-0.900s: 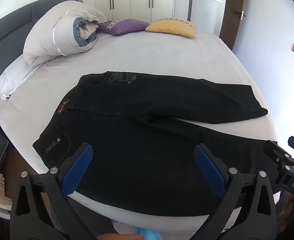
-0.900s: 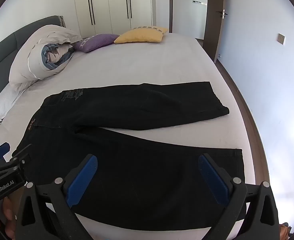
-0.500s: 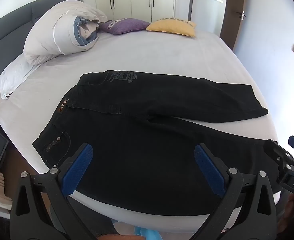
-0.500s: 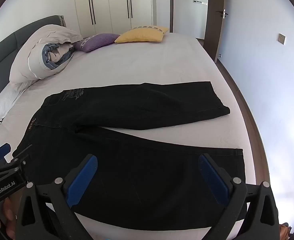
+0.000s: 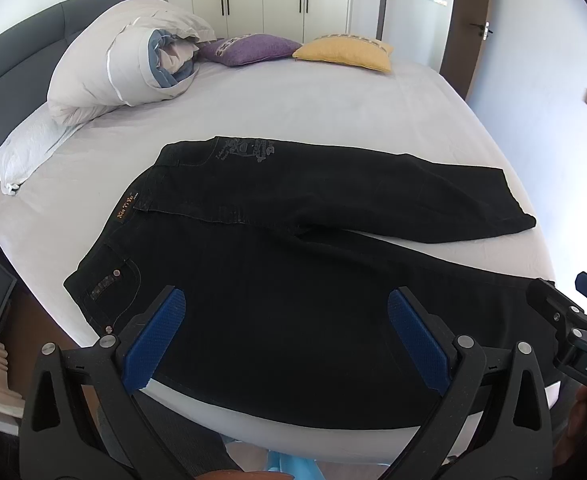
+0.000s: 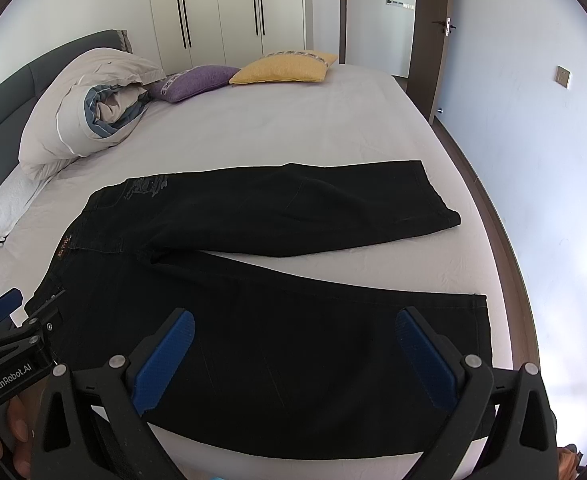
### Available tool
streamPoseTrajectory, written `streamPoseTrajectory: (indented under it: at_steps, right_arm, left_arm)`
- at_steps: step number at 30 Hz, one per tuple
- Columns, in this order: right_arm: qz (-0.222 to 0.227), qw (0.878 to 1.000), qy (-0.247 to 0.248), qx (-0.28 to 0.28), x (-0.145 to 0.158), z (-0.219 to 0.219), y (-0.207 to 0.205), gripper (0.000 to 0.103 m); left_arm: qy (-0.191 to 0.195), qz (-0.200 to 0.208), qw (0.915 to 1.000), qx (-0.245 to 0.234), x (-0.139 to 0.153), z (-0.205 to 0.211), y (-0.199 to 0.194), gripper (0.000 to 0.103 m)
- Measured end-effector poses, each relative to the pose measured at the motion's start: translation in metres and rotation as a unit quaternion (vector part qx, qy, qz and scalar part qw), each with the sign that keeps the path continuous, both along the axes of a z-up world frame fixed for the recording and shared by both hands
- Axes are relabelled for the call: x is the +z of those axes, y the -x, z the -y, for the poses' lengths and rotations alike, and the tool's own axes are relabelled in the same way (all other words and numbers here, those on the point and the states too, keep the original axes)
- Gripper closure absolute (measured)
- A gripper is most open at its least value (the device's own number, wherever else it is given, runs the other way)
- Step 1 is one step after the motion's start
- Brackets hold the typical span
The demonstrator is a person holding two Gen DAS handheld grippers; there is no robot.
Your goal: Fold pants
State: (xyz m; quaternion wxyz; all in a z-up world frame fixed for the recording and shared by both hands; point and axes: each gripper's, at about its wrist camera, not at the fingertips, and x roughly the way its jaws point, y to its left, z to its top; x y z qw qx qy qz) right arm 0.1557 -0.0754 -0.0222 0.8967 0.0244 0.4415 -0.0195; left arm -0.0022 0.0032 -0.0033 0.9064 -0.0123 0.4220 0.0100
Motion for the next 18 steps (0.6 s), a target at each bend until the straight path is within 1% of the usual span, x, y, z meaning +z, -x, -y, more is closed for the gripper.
streamPoseTrajectory:
  at_steps: [18]
  right_arm:
    - [0.000, 1.000, 0.000, 0.000, -0.0003, -0.0031, -0.0001, 0.000]
  left_arm:
    - [0.002, -0.001, 1.0000, 0.001, -0.0037, -0.0004, 0.0015, 0.000]
